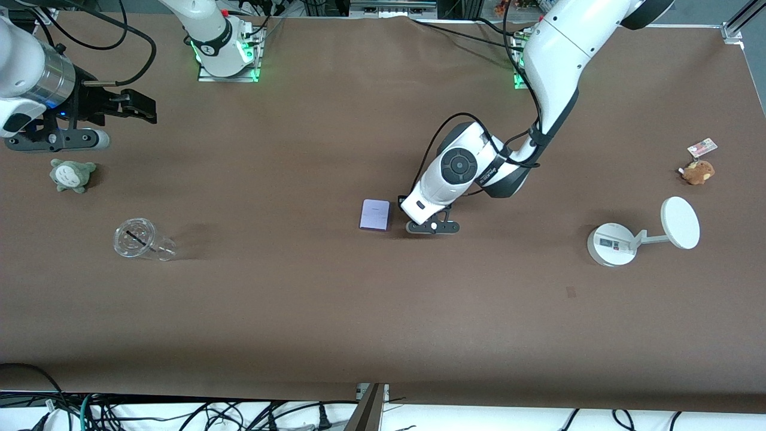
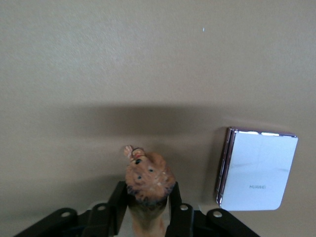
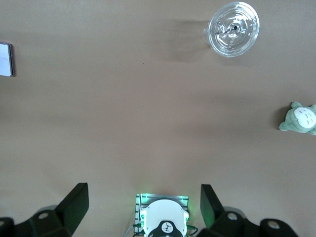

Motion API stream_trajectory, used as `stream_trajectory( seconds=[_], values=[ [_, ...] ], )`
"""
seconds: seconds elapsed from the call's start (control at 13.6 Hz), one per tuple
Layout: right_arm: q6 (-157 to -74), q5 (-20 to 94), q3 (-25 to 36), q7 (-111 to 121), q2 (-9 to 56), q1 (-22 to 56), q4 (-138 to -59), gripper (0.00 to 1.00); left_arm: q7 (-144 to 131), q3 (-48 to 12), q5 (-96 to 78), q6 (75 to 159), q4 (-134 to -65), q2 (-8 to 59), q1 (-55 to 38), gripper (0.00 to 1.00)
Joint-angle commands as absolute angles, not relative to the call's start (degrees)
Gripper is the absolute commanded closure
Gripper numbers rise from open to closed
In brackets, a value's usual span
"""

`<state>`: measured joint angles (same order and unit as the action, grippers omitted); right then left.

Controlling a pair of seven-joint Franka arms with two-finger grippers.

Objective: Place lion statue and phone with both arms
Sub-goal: 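Set the lion beside the lamp while the right gripper reaches the phone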

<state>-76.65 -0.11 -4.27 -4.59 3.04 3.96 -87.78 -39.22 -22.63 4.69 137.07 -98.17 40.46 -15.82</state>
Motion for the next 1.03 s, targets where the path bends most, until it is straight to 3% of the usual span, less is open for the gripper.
stream_trajectory(
  seconds=[0.0,0.44,0.81,0.95],
  values=[
    [-76.99,0.79,-4.66,-3.96,2.72,3.6,-87.8,0.0,-39.99,-22.06,6.24,130.12,-96.68,37.81,-15.3,1.0],
    [-78.22,3.33,-5.01,-5.36,2.81,4.57,-87.89,0.0,-30.28,-20.83,7.82,110.85,-96.59,26.64,-3.46,1.0],
    [-81.56,3.6,-5.01,-13.68,5.18,11.06,-87.8,0.0,-4.69,-21.0,7.73,111.62,-97.47,28.02,11.14,0.95],
    [-83.84,3.17,-5.01,-19.31,7.02,15.1,-87.8,0.0,-0.62,-20.92,7.65,115.99,-100.26,29.09,12.57,0.94]
  ],
)
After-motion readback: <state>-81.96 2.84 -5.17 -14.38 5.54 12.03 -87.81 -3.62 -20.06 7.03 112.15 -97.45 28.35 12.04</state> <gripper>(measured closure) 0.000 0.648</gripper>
